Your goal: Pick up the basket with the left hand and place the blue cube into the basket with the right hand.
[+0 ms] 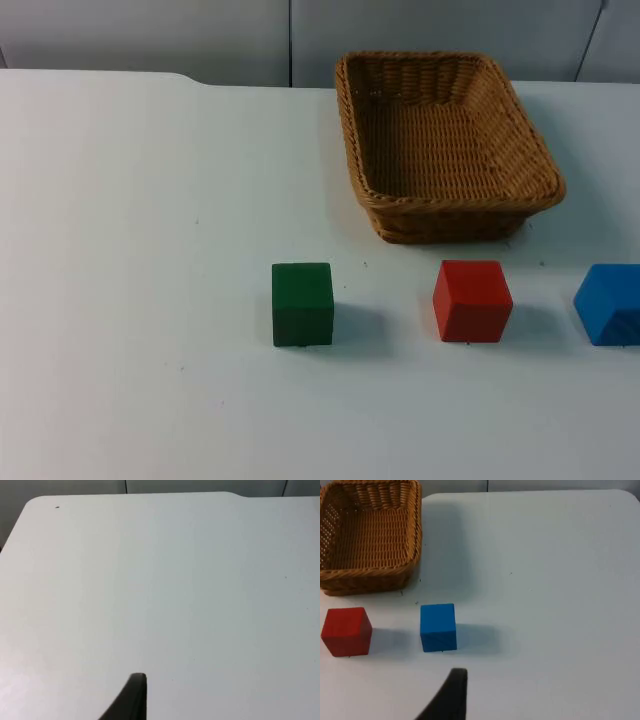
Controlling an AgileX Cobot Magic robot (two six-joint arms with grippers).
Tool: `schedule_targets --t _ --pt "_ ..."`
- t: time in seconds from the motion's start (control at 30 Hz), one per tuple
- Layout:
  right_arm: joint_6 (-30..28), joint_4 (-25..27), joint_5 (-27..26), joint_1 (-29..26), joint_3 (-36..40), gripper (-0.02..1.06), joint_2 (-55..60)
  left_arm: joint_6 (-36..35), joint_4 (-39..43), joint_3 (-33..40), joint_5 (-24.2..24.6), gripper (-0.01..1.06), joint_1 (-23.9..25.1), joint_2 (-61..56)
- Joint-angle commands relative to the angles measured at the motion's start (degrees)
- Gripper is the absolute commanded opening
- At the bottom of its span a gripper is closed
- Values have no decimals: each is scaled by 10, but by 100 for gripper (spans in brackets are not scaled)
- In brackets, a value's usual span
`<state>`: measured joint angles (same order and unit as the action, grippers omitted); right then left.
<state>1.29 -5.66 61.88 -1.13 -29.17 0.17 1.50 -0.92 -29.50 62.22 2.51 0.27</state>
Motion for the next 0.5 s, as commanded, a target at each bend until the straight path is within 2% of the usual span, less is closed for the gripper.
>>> schedule_targets --t 0.0,0.17,0.47 --pt "-3 2 -5 -4 -10 104 -2 -1 -2 2 -5 105 -4 -3" --pt "-3 2 1 -4 -32 104 5 -4 -2 1 -5 105 -4 -3" --pt "-3 10 -11 -4 -69 104 112 -6 -14 -2 -8 105 -4 -3"
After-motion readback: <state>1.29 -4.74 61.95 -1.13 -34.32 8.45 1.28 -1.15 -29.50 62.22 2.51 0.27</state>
